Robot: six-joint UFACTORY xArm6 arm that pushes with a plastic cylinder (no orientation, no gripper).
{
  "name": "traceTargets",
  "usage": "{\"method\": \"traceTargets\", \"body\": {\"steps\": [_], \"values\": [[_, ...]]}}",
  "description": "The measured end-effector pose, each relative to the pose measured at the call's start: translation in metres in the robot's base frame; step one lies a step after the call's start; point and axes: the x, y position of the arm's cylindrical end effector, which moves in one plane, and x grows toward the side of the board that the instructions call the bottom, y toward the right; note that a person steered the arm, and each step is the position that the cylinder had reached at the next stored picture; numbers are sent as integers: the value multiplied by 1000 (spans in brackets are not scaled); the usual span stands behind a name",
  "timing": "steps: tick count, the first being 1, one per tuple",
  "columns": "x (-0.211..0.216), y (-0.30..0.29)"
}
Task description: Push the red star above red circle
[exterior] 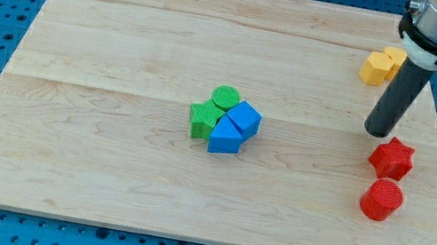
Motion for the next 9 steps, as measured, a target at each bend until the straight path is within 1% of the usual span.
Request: {"method": "traceTargets", "body": {"steps": [2, 4, 5, 7, 9], "values": [[0, 0], [8, 43], [16, 49], [41, 41], [45, 41]]}}
